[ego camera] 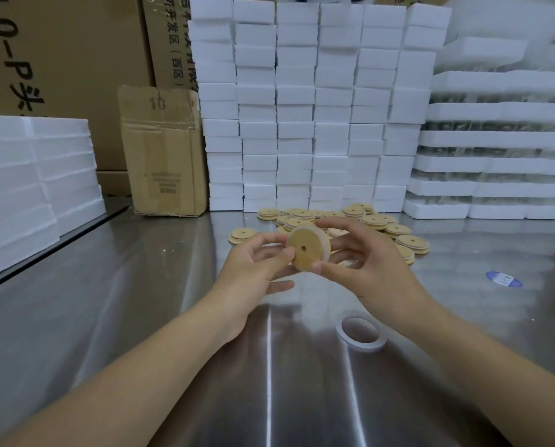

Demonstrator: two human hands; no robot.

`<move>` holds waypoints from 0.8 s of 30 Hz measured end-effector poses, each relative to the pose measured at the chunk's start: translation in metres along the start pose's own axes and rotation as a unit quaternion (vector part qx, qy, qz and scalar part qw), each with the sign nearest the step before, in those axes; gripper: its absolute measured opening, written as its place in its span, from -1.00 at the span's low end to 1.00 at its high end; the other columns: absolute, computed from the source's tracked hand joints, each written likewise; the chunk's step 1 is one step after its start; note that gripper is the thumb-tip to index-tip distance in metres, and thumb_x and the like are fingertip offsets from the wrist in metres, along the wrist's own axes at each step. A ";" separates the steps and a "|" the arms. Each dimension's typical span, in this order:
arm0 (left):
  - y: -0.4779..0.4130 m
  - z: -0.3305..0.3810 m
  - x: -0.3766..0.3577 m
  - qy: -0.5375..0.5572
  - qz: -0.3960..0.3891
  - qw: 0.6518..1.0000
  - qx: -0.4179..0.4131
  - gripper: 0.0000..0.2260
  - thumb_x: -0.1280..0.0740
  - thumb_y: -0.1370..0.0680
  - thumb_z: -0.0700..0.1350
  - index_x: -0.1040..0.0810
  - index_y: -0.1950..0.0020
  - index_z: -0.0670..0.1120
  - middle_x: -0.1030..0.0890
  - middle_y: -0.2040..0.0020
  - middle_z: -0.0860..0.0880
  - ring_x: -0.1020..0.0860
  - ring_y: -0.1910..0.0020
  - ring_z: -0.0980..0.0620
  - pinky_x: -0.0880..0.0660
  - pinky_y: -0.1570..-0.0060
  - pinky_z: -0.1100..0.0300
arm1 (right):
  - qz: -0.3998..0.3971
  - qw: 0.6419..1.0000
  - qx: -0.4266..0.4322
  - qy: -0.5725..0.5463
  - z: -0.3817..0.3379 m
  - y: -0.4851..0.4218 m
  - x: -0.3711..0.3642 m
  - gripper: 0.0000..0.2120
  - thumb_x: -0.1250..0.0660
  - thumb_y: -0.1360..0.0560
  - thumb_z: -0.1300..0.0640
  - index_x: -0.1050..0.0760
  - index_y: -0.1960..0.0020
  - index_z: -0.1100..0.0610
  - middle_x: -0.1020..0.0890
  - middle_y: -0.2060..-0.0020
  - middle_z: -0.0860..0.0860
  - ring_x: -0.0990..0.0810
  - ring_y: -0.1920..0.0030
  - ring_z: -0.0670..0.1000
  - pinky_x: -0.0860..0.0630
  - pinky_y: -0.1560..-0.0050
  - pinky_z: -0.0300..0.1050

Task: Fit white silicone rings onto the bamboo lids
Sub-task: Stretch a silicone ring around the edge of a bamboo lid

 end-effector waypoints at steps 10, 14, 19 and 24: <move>0.018 0.041 -0.004 -0.132 0.067 0.965 -0.214 -0.65 -0.53 -0.55 -0.31 -0.73 -0.26 0.02 -0.75 -0.18 0.07 -0.75 -0.10 0.07 -0.64 -0.12 0.21 | 0.055 0.988 0.073 0.125 -0.016 0.003 0.007 -0.67 -0.57 -0.47 0.25 -0.64 -0.16 -0.04 -0.71 0.08 -0.24 -0.63 0.18 -0.08 -0.54 0.14 -0.24; 0.026 0.049 -0.006 -0.172 0.082 0.948 -0.257 -0.67 -0.54 -0.56 -0.26 -0.73 -0.27 0.04 -0.76 -0.15 0.14 -0.71 -0.18 0.08 -0.64 -0.21 0.06 | 0.078 0.982 0.101 0.142 -0.024 0.006 0.011 -0.65 -0.56 -0.48 0.25 -0.61 -0.17 -0.04 -0.70 0.04 -0.26 -0.66 0.12 -0.06 -0.57 0.07 -0.12; 0.026 0.052 -0.011 -0.153 0.058 0.947 -0.276 -0.64 -0.51 -0.58 -0.29 -0.73 -0.29 0.07 -0.74 -0.22 0.17 -0.65 -0.31 0.19 -0.59 -0.21 0.31 | 0.094 0.981 0.107 0.135 -0.027 0.006 0.013 -0.66 -0.59 -0.46 0.24 -0.61 -0.12 -0.07 -0.70 0.08 -0.26 -0.65 0.15 -0.05 -0.56 0.07 -0.17; 0.023 0.052 -0.011 -0.118 0.041 0.954 -0.272 -0.71 -0.53 -0.56 -0.28 -0.78 -0.13 0.11 -0.76 -0.16 0.19 -0.65 -0.31 0.16 -0.62 -0.24 0.08 | 0.088 0.983 0.091 0.133 -0.025 0.006 0.013 -0.70 -0.59 -0.45 0.21 -0.61 -0.08 -0.05 -0.71 0.10 -0.23 -0.64 0.20 -0.05 -0.56 0.09 -0.17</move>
Point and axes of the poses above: each hand's wrist, its own y-axis away from the middle knuckle, its own x-axis out of the back of the hand, z = x × y, the point moved 8 cm from there along -y, towards the middle knuckle
